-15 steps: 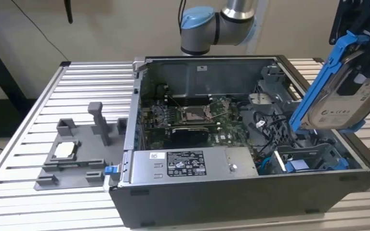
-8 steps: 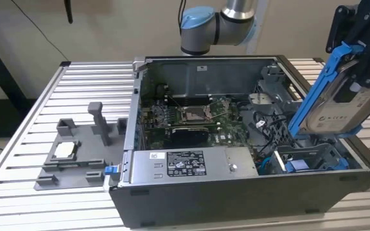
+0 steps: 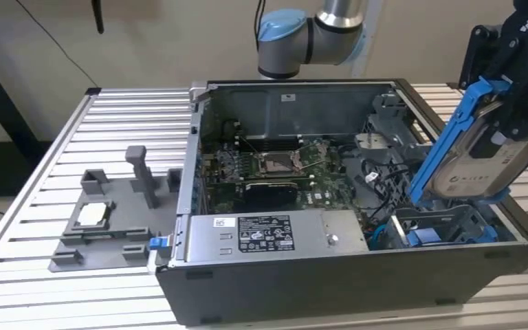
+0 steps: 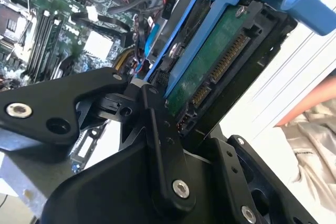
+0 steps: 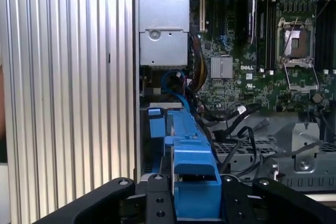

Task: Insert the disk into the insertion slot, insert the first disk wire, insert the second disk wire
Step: 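Insert the disk into the insertion slot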

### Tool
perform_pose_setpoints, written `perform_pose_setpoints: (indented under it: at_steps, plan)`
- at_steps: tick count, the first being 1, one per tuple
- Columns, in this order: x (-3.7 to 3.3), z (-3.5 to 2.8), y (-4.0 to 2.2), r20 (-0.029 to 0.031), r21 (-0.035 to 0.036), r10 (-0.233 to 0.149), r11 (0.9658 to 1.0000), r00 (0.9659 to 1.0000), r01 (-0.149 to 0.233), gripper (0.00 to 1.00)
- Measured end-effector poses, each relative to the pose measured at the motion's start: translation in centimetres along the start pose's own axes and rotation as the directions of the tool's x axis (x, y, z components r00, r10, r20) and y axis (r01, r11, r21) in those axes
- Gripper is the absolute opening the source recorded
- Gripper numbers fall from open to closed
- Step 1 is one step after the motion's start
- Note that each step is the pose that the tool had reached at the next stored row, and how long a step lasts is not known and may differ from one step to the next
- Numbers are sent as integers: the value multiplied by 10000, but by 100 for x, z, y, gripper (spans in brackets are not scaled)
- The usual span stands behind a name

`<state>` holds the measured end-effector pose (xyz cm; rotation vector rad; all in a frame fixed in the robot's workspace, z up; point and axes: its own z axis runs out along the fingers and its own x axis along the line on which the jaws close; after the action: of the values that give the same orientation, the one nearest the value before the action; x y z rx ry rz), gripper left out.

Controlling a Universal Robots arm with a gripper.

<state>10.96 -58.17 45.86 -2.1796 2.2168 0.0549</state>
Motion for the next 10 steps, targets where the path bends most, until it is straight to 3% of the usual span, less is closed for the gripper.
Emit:
perform_pose_setpoints:
  at_steps: [10]
  plan:
    - [11, 170, -12, 9, 0, 0, 10000, 10000, 0, 32]
